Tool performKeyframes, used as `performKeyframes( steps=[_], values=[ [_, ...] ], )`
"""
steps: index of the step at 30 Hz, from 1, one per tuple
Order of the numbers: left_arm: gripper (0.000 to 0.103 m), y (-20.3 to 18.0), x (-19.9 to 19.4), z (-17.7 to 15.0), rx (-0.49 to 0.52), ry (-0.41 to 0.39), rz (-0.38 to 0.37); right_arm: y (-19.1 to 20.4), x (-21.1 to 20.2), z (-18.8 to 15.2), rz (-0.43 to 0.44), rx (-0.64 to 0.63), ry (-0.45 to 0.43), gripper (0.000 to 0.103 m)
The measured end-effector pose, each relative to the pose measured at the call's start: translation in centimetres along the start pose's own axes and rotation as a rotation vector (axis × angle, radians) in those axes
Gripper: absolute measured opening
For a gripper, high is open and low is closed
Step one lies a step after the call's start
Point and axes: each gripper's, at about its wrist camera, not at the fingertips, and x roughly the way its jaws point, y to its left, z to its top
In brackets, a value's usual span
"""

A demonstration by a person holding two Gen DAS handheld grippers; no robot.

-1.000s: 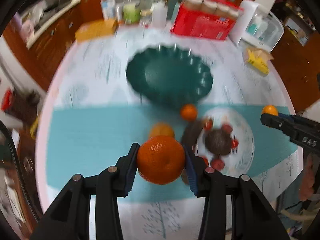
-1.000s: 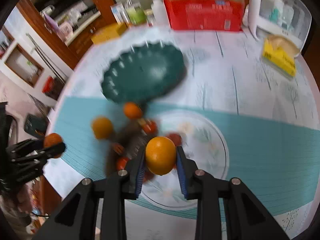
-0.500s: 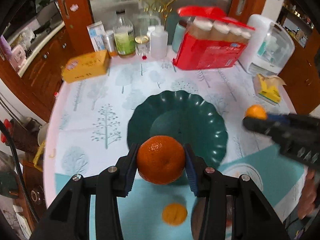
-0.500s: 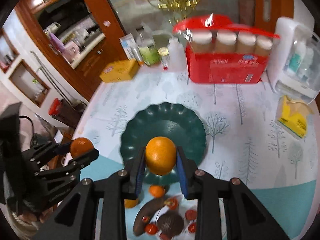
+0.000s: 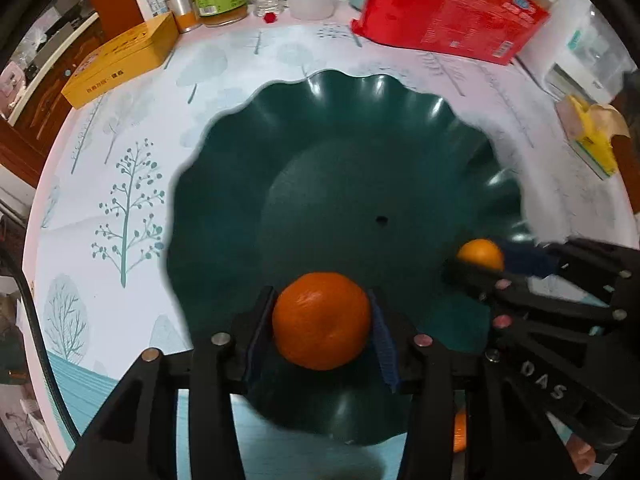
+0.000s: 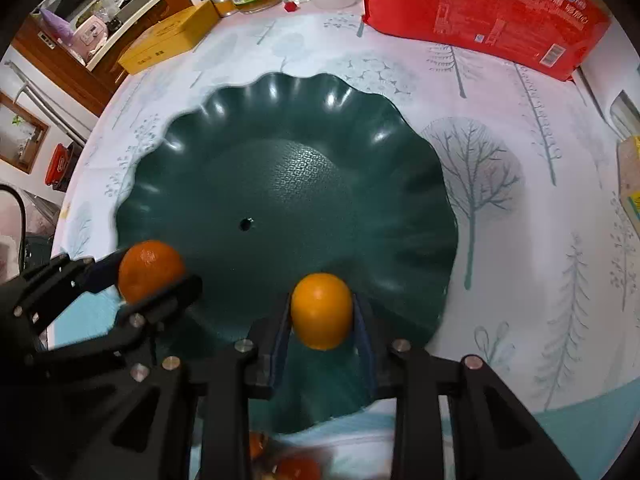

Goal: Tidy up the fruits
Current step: 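Carry both fruits to the green plate and release them there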

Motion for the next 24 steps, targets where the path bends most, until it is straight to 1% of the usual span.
performKeyframes(
  steps=[2,4,7,11,12,16,19,24],
  values=[
    [0.062,0.7,0.8,0.5,-0.022,-0.001,0.023,0.2,0.1,0.3,-0.042,-0.016,-0.021,0.035],
    [0.066,1.3,0.9,0.8,-0.036,-0.021,0.012,0.3,0.3,0.5,-0.062,-0.028,-0.037,0.036],
    [0.071,1.8,1.0,0.9,-0.052,-0.011,-0.003,0.2,0.3,0.7,-0.048,-0.028,-0.04,0.037],
    [0.089,2.2,0.3,0.9,-0.066,-0.006,-0.005,-0.6,-0.1,1.1,-0.02,0.009,-0.029,0.038],
    [0.091,2.3,0.1,0.7,-0.073,-0.009,-0.013,-0.7,-0.4,1.2,-0.011,0.018,-0.031,0.038],
    [0.092,2.4,-1.4,0.1,-0.085,-0.016,-0.038,-0.6,-1.8,0.8,0.003,0.016,-0.06,0.041],
    [0.092,2.5,-3.0,-0.4,-0.077,-0.037,-0.039,-0.1,-3.3,0.6,-0.006,-0.005,-0.091,0.042],
    [0.092,2.3,-6.4,-1.2,-0.079,-0.069,-0.061,0.4,-6.3,-0.2,0.011,0.001,-0.134,0.042]
  ],
)
